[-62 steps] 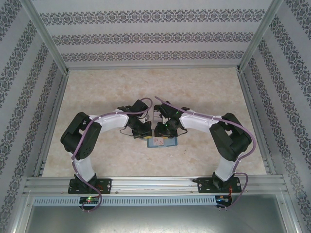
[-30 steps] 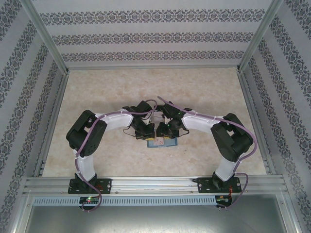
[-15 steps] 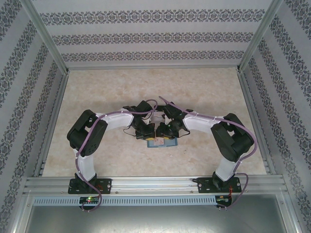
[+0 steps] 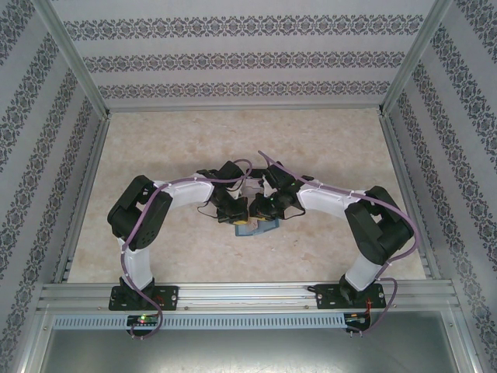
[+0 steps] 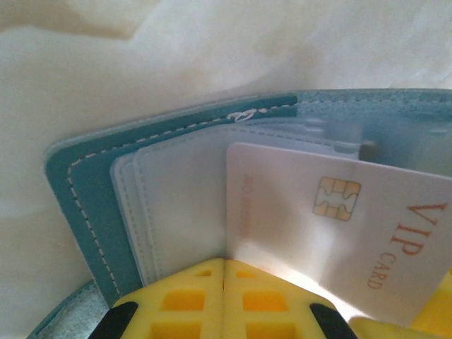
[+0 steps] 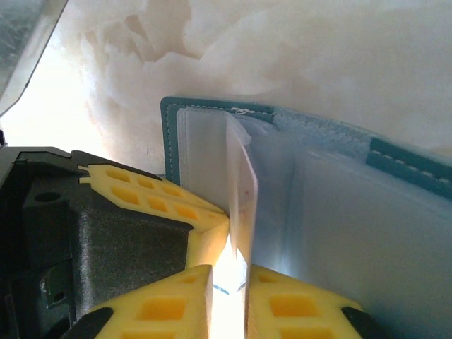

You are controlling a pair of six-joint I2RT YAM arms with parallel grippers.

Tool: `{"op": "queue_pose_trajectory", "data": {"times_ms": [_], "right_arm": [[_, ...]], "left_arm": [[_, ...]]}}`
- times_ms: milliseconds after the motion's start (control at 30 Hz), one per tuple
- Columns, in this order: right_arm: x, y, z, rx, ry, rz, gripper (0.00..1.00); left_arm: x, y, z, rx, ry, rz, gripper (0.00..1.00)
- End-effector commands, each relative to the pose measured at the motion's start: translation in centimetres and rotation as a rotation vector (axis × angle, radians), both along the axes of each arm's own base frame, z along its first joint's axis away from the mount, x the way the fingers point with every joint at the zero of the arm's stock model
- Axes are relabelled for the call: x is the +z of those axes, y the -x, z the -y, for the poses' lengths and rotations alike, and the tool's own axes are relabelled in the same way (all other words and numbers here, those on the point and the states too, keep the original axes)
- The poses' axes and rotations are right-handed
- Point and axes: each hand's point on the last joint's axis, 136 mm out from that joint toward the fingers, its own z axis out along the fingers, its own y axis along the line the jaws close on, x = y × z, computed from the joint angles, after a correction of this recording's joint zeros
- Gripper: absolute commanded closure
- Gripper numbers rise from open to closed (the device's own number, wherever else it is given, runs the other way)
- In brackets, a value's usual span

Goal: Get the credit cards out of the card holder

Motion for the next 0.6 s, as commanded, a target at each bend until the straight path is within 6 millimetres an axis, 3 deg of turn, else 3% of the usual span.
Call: {"op": "queue_pose_trajectory", "data": {"times_ms": [0,233,567], "right_arm": [[0.7,-0.1,-0.2,0.002,-0.034,0.017,0.86],[0.2,-0.1,1.0,-0.003,0.040,0.028,0.94],[-0.7,0.2,3.4,0.006,0.182,0.041,0.98]], "left_arm": [[-2.3,1.4,-1.3,-0.023,-0.092,-0.049,1.00],[-2.3,1.4,-1.3,-0.021,-0.092,-0.049,1.00],[-2.2,1.3,-1.3,-0.019,-0.096,-0.045,1.00]]}}
